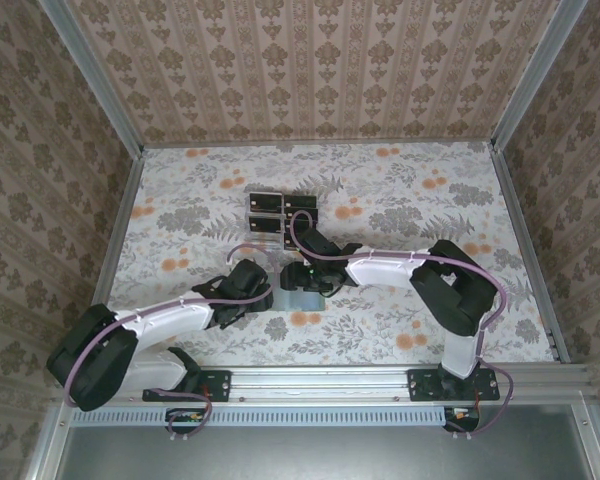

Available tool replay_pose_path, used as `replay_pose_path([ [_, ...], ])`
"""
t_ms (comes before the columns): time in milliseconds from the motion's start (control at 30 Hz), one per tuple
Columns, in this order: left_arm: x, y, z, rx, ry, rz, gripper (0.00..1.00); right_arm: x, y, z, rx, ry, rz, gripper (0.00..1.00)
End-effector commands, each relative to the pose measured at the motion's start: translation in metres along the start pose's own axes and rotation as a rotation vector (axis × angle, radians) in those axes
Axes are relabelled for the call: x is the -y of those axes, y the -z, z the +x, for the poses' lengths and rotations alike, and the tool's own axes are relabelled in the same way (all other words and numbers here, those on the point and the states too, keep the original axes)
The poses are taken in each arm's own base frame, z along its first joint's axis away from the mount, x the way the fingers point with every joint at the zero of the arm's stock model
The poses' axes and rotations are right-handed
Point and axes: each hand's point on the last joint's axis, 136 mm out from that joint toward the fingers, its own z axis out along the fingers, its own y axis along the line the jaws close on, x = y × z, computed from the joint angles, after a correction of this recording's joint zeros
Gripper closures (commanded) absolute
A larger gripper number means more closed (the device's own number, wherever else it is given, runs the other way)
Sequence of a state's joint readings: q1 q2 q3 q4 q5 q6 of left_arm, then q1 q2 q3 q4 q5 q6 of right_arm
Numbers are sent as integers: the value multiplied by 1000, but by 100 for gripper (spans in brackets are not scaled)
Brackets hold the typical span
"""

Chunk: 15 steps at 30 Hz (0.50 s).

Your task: Put the credit cards into the card holder

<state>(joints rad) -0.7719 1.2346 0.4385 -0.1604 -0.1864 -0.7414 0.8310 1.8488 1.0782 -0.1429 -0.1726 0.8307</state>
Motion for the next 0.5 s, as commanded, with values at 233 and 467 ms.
replay_pose_path([
  [233, 9, 14, 8, 21, 8, 116, 33, -1, -11, 7, -37, -69, -26, 35],
  [467, 19, 25, 11, 77, -16, 206, 26, -2, -13, 10, -49, -112, -32, 32],
])
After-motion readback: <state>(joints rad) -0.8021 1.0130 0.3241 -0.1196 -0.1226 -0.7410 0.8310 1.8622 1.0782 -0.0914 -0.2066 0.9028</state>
